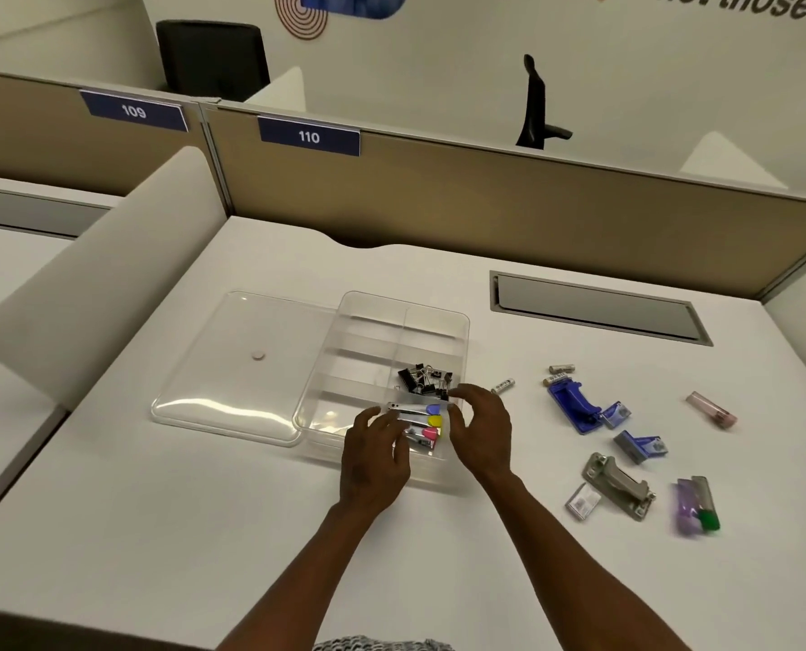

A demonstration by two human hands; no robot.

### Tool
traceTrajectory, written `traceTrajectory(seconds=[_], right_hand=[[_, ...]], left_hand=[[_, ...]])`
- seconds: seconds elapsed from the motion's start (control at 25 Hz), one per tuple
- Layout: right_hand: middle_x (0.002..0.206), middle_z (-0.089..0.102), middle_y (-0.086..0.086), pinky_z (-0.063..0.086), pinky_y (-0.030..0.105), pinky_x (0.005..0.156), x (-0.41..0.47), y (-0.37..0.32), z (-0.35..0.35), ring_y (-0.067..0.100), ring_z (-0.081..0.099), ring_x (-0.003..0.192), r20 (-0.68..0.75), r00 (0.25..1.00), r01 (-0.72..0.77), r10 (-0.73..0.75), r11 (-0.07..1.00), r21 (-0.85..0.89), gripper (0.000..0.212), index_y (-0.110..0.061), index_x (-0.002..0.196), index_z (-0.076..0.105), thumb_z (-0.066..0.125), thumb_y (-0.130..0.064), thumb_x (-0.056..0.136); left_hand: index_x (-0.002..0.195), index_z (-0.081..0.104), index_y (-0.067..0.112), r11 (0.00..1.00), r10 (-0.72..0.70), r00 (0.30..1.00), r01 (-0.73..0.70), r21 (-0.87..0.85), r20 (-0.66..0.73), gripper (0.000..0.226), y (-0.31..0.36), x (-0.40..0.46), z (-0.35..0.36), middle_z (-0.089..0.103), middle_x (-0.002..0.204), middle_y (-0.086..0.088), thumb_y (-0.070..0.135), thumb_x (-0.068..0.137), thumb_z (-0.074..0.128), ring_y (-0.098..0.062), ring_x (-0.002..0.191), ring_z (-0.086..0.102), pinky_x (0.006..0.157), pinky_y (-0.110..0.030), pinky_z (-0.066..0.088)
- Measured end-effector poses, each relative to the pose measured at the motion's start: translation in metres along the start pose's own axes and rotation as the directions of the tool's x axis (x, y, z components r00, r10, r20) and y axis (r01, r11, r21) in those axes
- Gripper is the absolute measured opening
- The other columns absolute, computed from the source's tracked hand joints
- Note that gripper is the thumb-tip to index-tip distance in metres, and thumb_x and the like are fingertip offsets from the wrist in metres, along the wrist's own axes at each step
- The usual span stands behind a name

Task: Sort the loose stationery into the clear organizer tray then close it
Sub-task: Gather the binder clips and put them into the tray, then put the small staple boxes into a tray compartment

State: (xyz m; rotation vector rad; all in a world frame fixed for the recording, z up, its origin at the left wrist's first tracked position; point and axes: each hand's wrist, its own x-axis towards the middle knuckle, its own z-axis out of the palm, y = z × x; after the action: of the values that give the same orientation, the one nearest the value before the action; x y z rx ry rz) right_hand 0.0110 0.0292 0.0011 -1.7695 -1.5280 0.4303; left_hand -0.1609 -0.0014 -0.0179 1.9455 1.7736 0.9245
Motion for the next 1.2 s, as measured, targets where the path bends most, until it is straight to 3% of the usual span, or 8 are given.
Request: traceTrajectory(seconds=[0.2,0.36,0.52,0.84,0.96,1.04,1.12,1.2], right_hand=[[0.104,0.07,-0.007,0.055,0.039,0.08,-0.055,0.026,-0.032,0.015,0.064,0.097,-0.136,0.978,-0.142,0.156,0.985,0.103,0.025,-0.026,0.105,0.072,0.075,-0.012,0.084],[0.107,0.067,-0.001,0.048,0.034,0.084,-0.095,0.072,-0.07,0.025,0.059,0.103,-0.289,0.915,-0.319,0.28,0.943,-0.094,0.029,-0.026,0.104,0.071,0.078,-0.014,0.078],[0.118,0.061,0.013,0.049,0.041,0.083,-0.109,0.099,-0.09,0.039,0.056,0.104,-0.391,0.843,-0.474,0.37,0.855,-0.212,0.033,-0.018,0.105,0.071,0.08,-0.014,0.074],[0.117,0.063,0.008,0.049,0.037,0.086,-0.106,0.111,-0.094,0.03,0.06,0.107,-0.306,0.814,-0.553,0.494,0.819,-0.149,0.037,-0.02,0.117,0.066,0.076,-0.027,0.082],[0.104,0.069,0.004,0.048,0.029,0.077,-0.102,0.107,-0.102,0.025,0.067,0.093,-0.321,0.756,-0.606,0.57,0.795,-0.014,0.023,-0.023,0.105,0.069,0.074,-0.03,0.083],[0.096,0.072,-0.005,0.054,0.029,0.076,-0.104,0.097,-0.105,0.018,0.069,0.086,-0.315,0.705,-0.616,0.636,0.769,0.173,0.016,-0.03,0.097,0.07,0.074,-0.039,0.085],[0.09,0.073,-0.014,0.054,0.021,0.069,-0.107,0.086,-0.106,0.01,0.068,0.077,-0.233,0.748,-0.547,0.621,0.776,0.314,0.009,-0.035,0.091,0.071,0.074,-0.041,0.085],[0.092,0.074,-0.015,0.054,0.019,0.069,-0.107,0.076,-0.109,0.01,0.068,0.08,-0.055,0.849,-0.468,0.526,0.795,0.386,0.007,-0.036,0.093,0.073,0.074,-0.038,0.086]], left_hand=[[0.107,0.074,0.014,0.997,0.027,0.998,-0.032,-0.071,-0.063,0.022,0.004,0.001,-0.005,0.07,0.116,0.001,0.008,0.087,0.065,-0.024,0.129,0.048,0.105,-0.038,0.043],[0.101,0.073,0.019,0.989,0.058,0.982,-0.082,-0.124,-0.182,0.023,0.027,-0.004,-0.005,0.069,0.111,0.006,0.006,0.083,0.067,-0.023,0.129,0.046,0.103,-0.034,0.042],[0.096,0.072,0.019,0.947,0.198,0.97,-0.227,-0.23,-0.141,0.021,0.061,-0.013,0.011,0.066,0.107,0.008,0.004,0.083,0.067,-0.018,0.126,0.047,0.104,-0.027,0.04],[0.101,0.068,0.031,0.894,0.321,0.938,-0.255,-0.369,0.129,0.022,0.095,-0.038,0.046,0.059,0.106,0.02,0.016,0.086,0.062,-0.001,0.108,0.055,0.089,-0.013,0.044],[0.109,0.066,0.034,0.899,0.322,0.884,-0.172,-0.404,0.34,0.025,0.097,-0.043,0.053,0.06,0.109,0.02,0.021,0.088,0.062,-0.003,0.097,0.06,0.08,-0.027,0.053],[0.128,0.059,0.034,0.917,0.326,0.834,-0.165,-0.362,0.445,0.04,0.097,-0.04,0.058,0.056,0.128,0.02,0.025,0.089,0.064,-0.001,0.108,0.057,0.092,-0.03,0.052],[0.146,0.04,0.038,0.936,0.336,0.761,-0.205,-0.286,0.555,0.061,0.099,-0.034,0.064,0.035,0.147,0.023,0.031,0.091,0.064,0.004,0.131,0.037,0.112,-0.023,0.036],[0.147,0.037,0.039,0.936,0.351,0.725,-0.253,-0.245,0.593,0.063,0.104,-0.029,0.069,0.032,0.147,0.024,0.033,0.091,0.064,0.005,0.133,0.031,0.111,-0.018,0.029]])
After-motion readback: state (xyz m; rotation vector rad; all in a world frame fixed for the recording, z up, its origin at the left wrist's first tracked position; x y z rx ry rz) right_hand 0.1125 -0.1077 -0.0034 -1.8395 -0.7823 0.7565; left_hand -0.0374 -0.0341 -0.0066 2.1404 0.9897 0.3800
